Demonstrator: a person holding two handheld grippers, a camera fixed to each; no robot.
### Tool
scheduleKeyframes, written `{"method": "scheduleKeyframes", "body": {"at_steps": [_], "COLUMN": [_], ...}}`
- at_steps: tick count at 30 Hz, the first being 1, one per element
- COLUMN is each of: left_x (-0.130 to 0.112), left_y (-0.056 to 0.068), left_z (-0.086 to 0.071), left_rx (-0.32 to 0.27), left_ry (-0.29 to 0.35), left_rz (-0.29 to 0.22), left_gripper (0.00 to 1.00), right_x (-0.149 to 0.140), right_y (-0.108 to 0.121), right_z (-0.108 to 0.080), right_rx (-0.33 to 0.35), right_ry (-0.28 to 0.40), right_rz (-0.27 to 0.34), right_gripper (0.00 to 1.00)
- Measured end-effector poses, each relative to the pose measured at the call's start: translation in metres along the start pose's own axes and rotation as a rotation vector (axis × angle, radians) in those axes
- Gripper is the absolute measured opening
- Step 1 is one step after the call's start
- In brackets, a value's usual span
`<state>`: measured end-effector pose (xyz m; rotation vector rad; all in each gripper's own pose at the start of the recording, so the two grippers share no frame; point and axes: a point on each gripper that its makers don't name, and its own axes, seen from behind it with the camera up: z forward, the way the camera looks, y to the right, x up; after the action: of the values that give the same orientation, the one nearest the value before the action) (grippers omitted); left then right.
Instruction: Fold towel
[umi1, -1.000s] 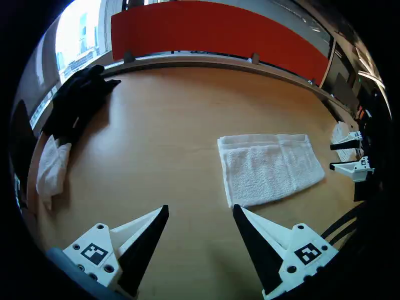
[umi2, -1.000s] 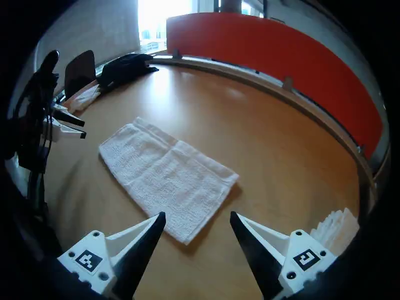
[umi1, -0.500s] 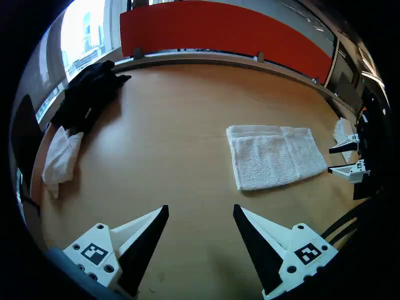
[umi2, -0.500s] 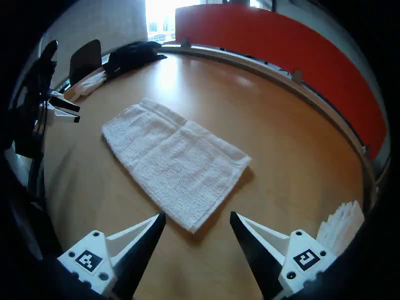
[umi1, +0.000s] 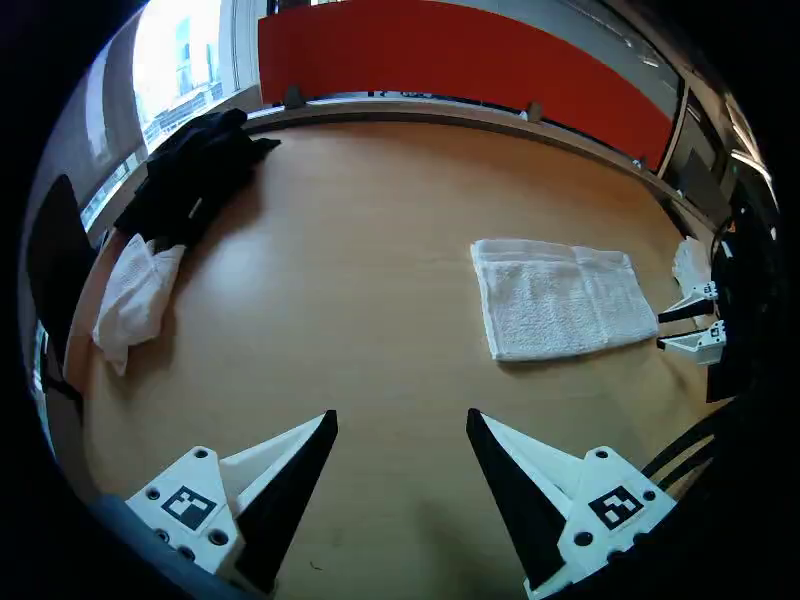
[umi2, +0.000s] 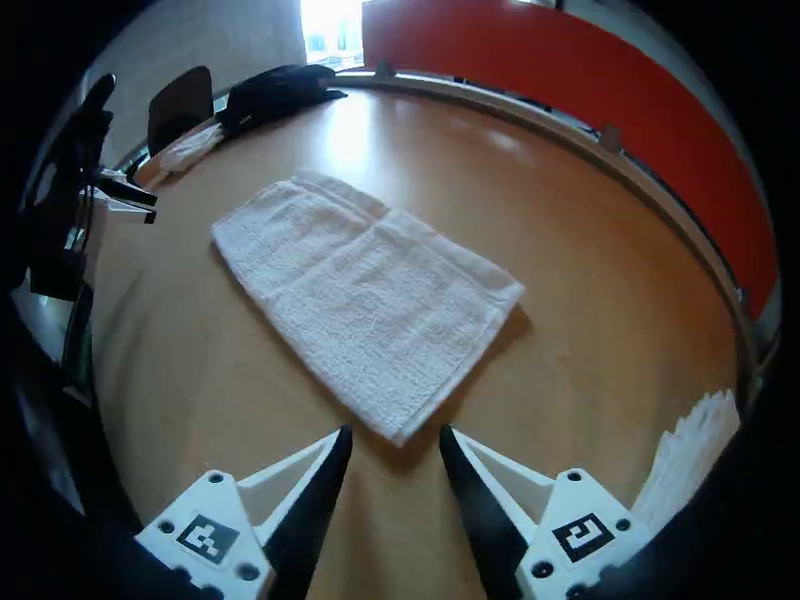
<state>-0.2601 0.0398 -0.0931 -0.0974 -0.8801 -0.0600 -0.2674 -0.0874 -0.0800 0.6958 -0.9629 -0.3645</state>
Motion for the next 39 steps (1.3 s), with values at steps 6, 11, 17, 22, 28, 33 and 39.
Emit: {"method": "scheduleKeyframes", "body": {"at_steps": [6,11,17,22,28,33,39], "left_x": [-0.001,-0.003,-0.005,-0.007,-0.006,-0.004,-0.001], "left_y": [-0.005,-0.006,-0.007,-0.009,-0.010,-0.010,-0.010], "left_z": [-0.002,-0.004,-0.005,-0.005,-0.005,-0.004,-0.004], "left_rx": [0.005,0.005,0.005,0.007,0.007,0.007,0.005], "left_ry": [0.000,-0.002,-0.004,-0.006,-0.006,-0.006,-0.003], "left_rz": [0.009,-0.002,-0.005,-0.005,-0.004,-0.003,-0.001], "left_gripper": [0.96,0.96,0.96,0.96,0.96,0.96,0.96], "right_x": [-0.003,-0.004,-0.004,-0.003,-0.001,0.009,0.034], "right_y": [-0.001,0.001,0.005,0.006,0.005,0.006,0.011], "right_z": [0.002,0.004,0.004,0.003,0.002,-0.004,-0.023], "right_rx": [0.015,0.019,0.014,0.008,0.001,-0.014,-0.045], "right_ry": [-0.011,-0.016,-0.022,-0.022,-0.013,0.014,0.080], "right_rz": [-0.008,-0.015,-0.020,-0.014,-0.005,-0.008,-0.013], "right_gripper": [0.48,0.41,0.20,0.05,0.04,0.04,0.04]}}
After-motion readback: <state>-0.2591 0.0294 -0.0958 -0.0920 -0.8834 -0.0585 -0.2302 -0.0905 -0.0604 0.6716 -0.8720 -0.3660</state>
